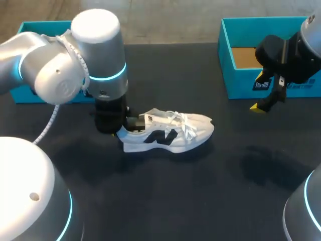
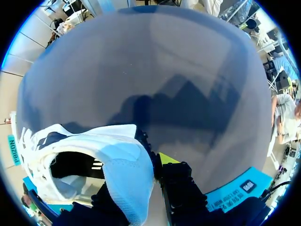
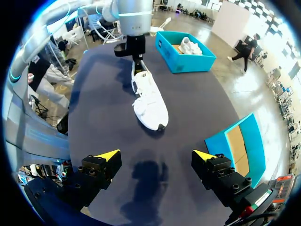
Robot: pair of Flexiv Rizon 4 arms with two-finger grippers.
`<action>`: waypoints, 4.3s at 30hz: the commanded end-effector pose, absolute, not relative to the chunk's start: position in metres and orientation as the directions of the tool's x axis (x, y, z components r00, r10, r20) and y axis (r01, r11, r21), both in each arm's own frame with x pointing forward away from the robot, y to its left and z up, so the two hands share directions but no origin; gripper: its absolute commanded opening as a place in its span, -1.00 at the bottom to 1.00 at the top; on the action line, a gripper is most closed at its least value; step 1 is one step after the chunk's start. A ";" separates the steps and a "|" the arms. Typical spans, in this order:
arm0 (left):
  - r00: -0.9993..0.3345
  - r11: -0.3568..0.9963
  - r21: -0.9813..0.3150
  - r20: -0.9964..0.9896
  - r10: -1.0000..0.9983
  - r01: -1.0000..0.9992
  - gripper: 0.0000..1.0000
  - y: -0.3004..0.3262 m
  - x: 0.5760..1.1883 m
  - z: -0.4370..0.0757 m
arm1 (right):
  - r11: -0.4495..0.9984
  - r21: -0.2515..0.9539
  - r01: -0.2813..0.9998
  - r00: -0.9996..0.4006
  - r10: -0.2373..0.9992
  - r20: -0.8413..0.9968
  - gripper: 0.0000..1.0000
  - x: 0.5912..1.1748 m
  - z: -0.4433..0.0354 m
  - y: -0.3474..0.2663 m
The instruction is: Take the shoe out of the shoebox, open the shoe tongue, remove and reinsert the insole, then place the shoe into the shoebox
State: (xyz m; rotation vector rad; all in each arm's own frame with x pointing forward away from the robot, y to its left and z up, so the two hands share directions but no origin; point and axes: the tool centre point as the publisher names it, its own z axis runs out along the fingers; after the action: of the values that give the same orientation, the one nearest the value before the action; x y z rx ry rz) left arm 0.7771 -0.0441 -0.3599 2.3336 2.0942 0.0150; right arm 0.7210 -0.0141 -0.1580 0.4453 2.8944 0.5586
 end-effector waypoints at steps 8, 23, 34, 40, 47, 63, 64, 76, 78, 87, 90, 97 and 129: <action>0.111 -0.110 -0.033 0.049 0.993 0.993 -1.00 -0.054 0.785 -0.384 | 0.886 0.383 0.260 -0.943 0.319 -0.098 1.00 0.723 -0.159 -0.013; 0.088 -0.087 -0.014 0.089 0.992 0.996 0.80 -0.051 0.783 -0.386 | 0.886 0.383 0.260 -0.943 0.319 -0.098 1.00 0.723 -0.159 -0.013; -0.015 0.015 0.007 -0.079 0.997 1.000 1.00 -0.043 0.784 -0.356 | 0.886 0.383 0.260 -0.943 0.319 -0.098 1.00 0.723 -0.159 -0.013; -0.119 0.118 -0.019 -0.214 0.970 0.993 1.00 -0.034 0.784 -0.338 | 0.886 0.383 0.260 -0.943 0.319 -0.098 1.00 0.723 -0.159 -0.013; -0.234 0.201 -0.132 -0.328 0.915 0.971 1.00 -0.022 0.786 -0.327 | 0.886 0.383 0.260 -0.943 0.319 -0.098 1.00 0.723 -0.159 -0.013; -0.455 0.220 -0.418 -0.625 0.635 0.881 1.00 0.008 0.787 -0.329 | 0.886 0.383 0.260 -0.943 0.319 -0.098 1.00 0.723 -0.159 -0.013; -0.468 0.209 -0.441 -0.633 0.616 0.873 1.00 0.010 0.786 -0.329 | 0.886 0.383 0.260 -0.943 0.319 -0.098 1.00 0.723 -0.159 -0.013; -0.503 0.159 -0.511 -0.655 0.564 0.845 1.00 0.012 0.782 -0.326 | 0.886 0.383 0.260 -0.943 0.319 -0.098 1.00 0.723 -0.159 -0.013; -0.503 0.159 -0.511 -0.655 0.564 0.845 1.00 0.012 0.782 -0.326 | 0.886 0.383 0.260 -0.943 0.319 -0.098 1.00 0.723 -0.159 -0.013; -0.503 0.159 -0.511 -0.655 0.564 0.845 1.00 0.012 0.782 -0.326 | 0.886 0.383 0.260 -0.943 0.319 -0.098 1.00 0.723 -0.159 -0.013; -0.503 0.159 -0.511 -0.655 0.564 0.845 1.00 0.012 0.782 -0.326 | 0.886 0.383 0.260 -0.943 0.319 -0.098 1.00 0.723 -0.159 -0.013; -0.664 0.235 -0.644 -0.577 0.474 0.728 1.00 0.014 0.788 -0.327 | 0.886 0.383 0.260 -0.943 0.319 -0.098 1.00 0.723 -0.159 -0.013; -1.000 0.411 -0.911 -0.023 0.011 0.025 1.00 0.023 0.768 -0.366 | 0.886 0.383 0.260 -0.943 0.319 -0.098 1.00 0.723 -0.159 -0.013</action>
State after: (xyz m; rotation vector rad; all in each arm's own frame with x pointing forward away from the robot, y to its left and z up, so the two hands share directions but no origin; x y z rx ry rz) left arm 0.7703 0.0260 -0.3593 0.0520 2.6365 -1.6979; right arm 0.7210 -0.0141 -0.1580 0.4454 2.8944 0.5586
